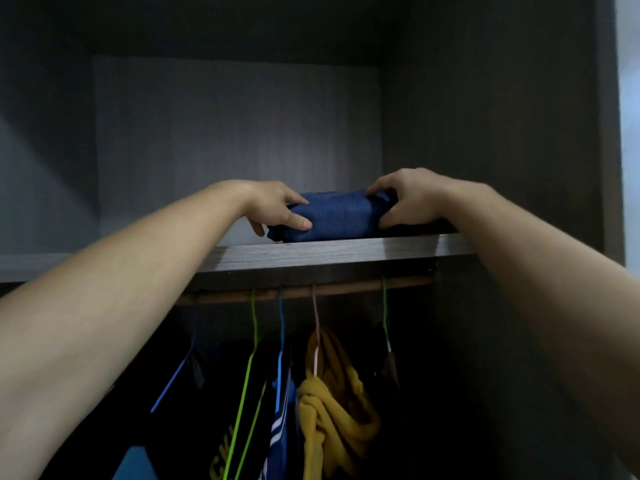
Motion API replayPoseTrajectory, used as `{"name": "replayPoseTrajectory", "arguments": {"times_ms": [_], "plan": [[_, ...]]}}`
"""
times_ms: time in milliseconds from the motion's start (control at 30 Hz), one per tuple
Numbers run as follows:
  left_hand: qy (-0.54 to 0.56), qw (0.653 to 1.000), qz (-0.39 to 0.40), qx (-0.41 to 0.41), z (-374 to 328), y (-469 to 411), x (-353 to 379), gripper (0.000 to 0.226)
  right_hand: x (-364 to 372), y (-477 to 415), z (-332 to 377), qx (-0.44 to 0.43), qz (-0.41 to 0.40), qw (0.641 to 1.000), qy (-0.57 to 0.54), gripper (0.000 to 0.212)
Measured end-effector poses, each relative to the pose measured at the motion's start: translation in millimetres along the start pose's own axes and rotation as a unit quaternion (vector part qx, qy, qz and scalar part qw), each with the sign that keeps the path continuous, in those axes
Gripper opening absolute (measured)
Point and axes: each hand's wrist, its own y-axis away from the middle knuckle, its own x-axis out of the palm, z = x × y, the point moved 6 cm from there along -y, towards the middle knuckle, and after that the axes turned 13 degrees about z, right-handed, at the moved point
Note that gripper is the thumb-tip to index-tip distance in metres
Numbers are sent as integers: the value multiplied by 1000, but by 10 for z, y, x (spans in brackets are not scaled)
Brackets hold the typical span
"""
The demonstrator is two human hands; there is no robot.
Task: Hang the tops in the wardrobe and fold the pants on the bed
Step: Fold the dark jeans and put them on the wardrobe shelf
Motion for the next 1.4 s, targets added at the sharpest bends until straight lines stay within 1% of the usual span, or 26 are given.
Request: {"name": "replayPoseTrajectory", "arguments": {"times_ms": [67, 100, 200, 267, 333, 433, 567, 633, 700, 767, 867, 933, 1000, 1067, 1133, 1200, 1300, 1400], "plan": [[-28, 999, 19, -18, -32, -168, 32, 68, 46, -19, -44, -3, -37, 999, 23, 62], [-52, 998, 26, -30, -59, -258, 51, 67, 79, -40, -79, 0, -43, 999, 30, 57], [-155, 986, 25, -59, -187, -531, 76, 65, 165, -173, -185, 19, -24, 998, 59, 42], [-200, 976, 26, -81, -253, -697, 74, 63, 190, -309, -264, 29, 1, 998, 54, 36], [-223, 969, 37, -99, -293, -839, 71, 63, 220, -452, -364, 39, 29, 998, 46, 40], [-227, 968, 42, -100, -359, -962, 100, 64, 298, -628, -515, 47, 59, 997, 16, 51], [-198, 975, 27, -94, -334, -939, 165, 63, 405, -768, -570, 49, 75, 996, -19, 50], [-172, 982, -14, -79, -298, -815, 94, 62, 384, -746, -554, 60, 61, 996, -18, 52], [-175, 977, -103, -68, -267, -592, -56, 62, 304, -662, -534, 80, 13, 997, 4, 52], [-193, 961, -187, -60, -226, -306, -162, 62, 240, -524, -484, 92, -43, 995, 10, 52], [-216, 930, -296, -29, -188, 193, -144, 60, 220, -207, -302, 81, -127, 988, -30, 52], [-200, 914, -354, 2, -156, 539, -49, 60, 217, 66, -143, 62, -213, 974, -51, 50], [-166, 903, -394, 30, -94, 837, 101, 61, 226, 370, 8, 55, -300, 951, -48, 50], [-156, 890, -425, 53, -50, 1082, 315, 61, 333, 655, 172, 56, -341, 938, -16, 53], [-155, 875, -452, 74, -46, 1259, 562, 59, 543, 923, 327, 53, -353, 933, 50, 56], [-129, 871, -467, 84, -26, 1383, 827, 58, 819, 1162, 419, 51, -338, 933, 111, 60], [-86, 874, -468, 98, 10, 1518, 1319, 59, 1275, 1484, 394, 80, -294, 942, 144, 66], [-79, 894, -428, 105, -21, 1569, 1798, 60, 1691, 1805, 267, 123, -228, 948, 187, 71]]}}
